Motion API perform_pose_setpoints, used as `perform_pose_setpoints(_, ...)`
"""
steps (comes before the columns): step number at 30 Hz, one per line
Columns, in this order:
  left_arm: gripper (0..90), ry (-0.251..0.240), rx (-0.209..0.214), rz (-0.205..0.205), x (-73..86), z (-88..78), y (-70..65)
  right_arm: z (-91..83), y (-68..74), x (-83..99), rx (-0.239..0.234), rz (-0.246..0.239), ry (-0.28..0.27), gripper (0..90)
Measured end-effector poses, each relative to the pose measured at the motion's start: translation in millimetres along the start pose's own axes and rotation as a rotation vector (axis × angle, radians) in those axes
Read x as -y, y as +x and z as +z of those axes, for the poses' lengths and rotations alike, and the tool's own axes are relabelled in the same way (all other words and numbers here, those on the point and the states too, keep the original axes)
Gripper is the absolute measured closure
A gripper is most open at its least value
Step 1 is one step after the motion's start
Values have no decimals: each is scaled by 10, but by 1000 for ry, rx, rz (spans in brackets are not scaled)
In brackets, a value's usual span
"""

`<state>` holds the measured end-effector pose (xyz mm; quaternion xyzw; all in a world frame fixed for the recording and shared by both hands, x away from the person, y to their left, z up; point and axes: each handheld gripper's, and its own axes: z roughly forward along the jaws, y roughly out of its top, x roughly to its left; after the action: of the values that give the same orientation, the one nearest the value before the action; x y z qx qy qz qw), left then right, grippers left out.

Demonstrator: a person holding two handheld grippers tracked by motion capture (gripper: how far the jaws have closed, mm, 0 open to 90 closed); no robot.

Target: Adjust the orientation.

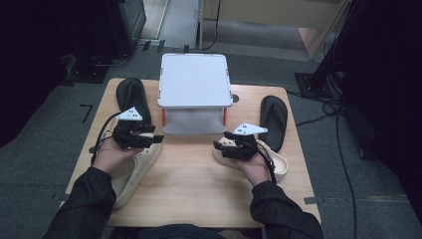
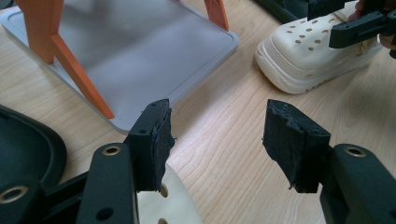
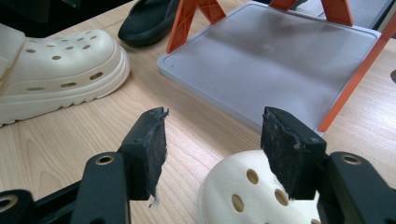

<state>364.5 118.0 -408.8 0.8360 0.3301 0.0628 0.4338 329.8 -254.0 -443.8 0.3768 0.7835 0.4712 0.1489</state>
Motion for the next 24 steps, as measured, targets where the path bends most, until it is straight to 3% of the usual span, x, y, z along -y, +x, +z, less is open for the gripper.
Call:
perform_pose_setpoints(9,422,-13,-29,-17,50,-146,47,63,57,-34,-36,-6,3,413)
perform_pose_setpoints(24,419,-40,-97,-72,217,-416,143,273,215,-108,-96,-88,43,416)
